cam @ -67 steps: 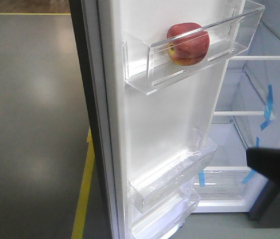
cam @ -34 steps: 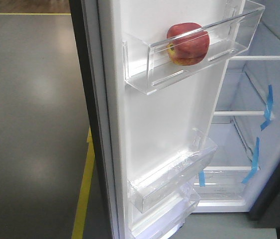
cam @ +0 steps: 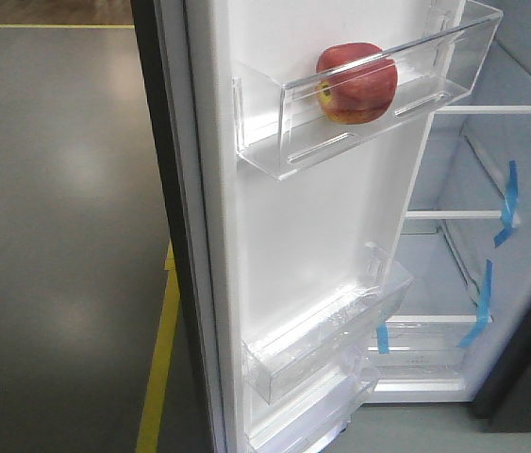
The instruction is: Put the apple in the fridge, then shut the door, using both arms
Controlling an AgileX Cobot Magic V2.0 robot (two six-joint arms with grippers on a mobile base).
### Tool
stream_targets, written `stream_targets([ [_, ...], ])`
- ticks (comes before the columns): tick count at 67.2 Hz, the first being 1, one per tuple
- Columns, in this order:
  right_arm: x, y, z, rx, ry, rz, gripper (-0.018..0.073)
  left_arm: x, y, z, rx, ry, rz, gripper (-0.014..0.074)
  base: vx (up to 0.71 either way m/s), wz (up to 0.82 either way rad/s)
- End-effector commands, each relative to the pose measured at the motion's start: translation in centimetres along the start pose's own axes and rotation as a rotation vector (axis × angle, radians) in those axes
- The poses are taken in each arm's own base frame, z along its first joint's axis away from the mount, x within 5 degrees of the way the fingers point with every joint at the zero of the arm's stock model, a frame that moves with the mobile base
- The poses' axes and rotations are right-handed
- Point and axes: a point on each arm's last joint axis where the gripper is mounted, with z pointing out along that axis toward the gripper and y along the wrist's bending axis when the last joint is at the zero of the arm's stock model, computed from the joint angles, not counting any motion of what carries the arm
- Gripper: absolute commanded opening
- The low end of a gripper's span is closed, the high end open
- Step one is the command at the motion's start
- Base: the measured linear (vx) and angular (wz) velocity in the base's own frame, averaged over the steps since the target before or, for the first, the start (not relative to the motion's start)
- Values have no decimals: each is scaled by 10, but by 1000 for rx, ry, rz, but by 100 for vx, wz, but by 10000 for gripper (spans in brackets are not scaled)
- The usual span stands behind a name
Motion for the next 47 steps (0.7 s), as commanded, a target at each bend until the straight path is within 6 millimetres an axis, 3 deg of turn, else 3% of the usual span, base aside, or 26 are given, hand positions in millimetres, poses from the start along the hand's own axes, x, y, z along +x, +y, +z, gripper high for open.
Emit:
stream_targets([
  [1,-9,3,-3,-20,-55,10,594,-14,-1,-2,7,-110,-16,-6,0,0],
  [12,-9,3,-3,-20,-54,9,594,-16,-1,-2,10,-135,-109,-6,0,0],
  [20,-9,3,-3,-20,-54,7,594,-33,-1,-4,16,-198,-159,-6,0,0],
  [27,-9,3,-3,-20,-53,6,594,-51,-3,2,14,-140,-174,-6,0,0],
  [47,-9,3,-3,-20,-53,6,594,-101,-10,61,-8,262,-108,-6,0,0],
])
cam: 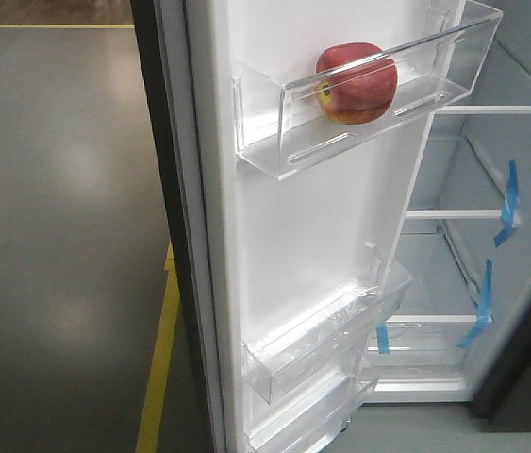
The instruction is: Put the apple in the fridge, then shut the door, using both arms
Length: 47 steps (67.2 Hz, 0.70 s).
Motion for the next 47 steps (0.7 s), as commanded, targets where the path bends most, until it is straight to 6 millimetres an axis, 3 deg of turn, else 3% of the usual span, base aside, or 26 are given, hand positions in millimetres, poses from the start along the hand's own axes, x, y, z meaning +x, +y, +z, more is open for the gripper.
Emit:
stream_targets([
  [1,-9,3,-3,-14,-59,4,594,-32,-7,21,-5,62,33,-6,0,0],
  [14,-9,3,-3,-14,-59,4,594,-59,-13,73,-25,341,101,-6,0,0],
  [27,-9,3,-3,-14,-59,3,594,-68,-16,123,-26,553,130,-6,0,0],
  [47,-9,3,-3,-14,-59,3,594,-80,-32,186,99,640,29,-6,0,0],
])
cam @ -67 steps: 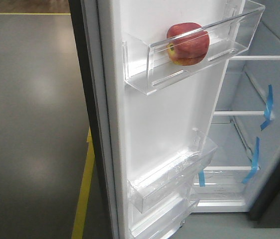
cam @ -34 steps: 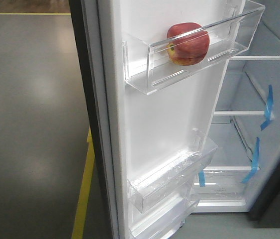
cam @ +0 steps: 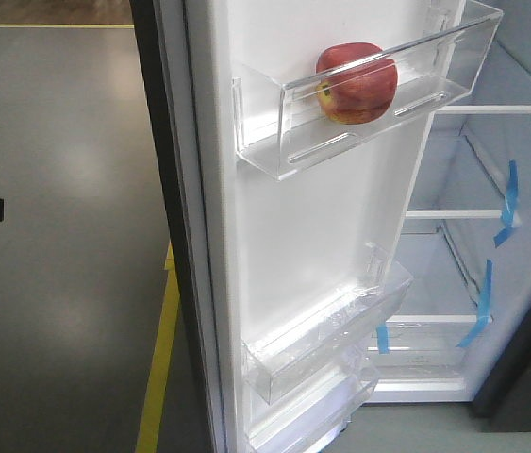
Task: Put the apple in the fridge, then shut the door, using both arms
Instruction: 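Extend the left gripper toward the outer edge of the fridge door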
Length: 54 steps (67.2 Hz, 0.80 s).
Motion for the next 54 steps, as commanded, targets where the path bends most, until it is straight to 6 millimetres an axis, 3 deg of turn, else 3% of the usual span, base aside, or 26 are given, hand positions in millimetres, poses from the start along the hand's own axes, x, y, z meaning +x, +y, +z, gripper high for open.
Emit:
stream_targets([
  [1,-9,3,-3,-14,-59,3,594,-27,-11,-2,93,-99,2,-6,0,0],
  [18,-9,3,-3,-14,-59,3,594,-60,-26,34,309,-111,-50,-6,0,0],
  [36,-9,3,-3,-15,-59,4,594,-73,-45,78,504,-96,-91,-6,0,0],
  [54,-9,3,-3,-15,-58,4,594,-91,-78,114,624,-70,-75,-6,0,0],
])
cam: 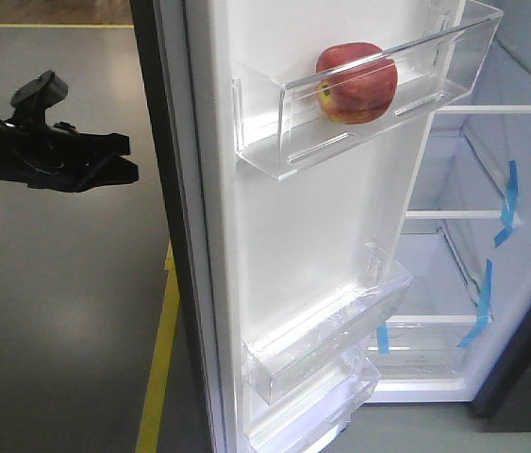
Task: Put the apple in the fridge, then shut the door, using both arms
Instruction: 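Extend the left gripper toward the outer edge of the fridge door, then push the fridge door shut with the left gripper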
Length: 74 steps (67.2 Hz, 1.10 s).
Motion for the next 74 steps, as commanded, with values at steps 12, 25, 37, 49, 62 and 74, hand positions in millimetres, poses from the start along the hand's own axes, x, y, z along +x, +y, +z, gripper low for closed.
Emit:
stream_targets([
  [12,-9,3,-3,-15,-59,4,594,-32,-42,18,117,-74,71,-6,0,0],
  [25,-9,3,-3,-15,-59,4,594,-34,-60,31,160,-61,121,-6,0,0],
  [37,-9,3,-3,-15,-59,4,594,-24,-76,38,201,-19,197,-6,0,0],
  [49,-9,3,-3,-15,-59,4,594,-13,-96,46,248,25,249,-6,0,0],
  [62,-9,3,-3,-15,-59,4,594,3,-122,56,300,66,311,-6,0,0],
  [74,-9,3,-3,-15,-59,4,594,19,-148,65,344,100,355,-6,0,0],
])
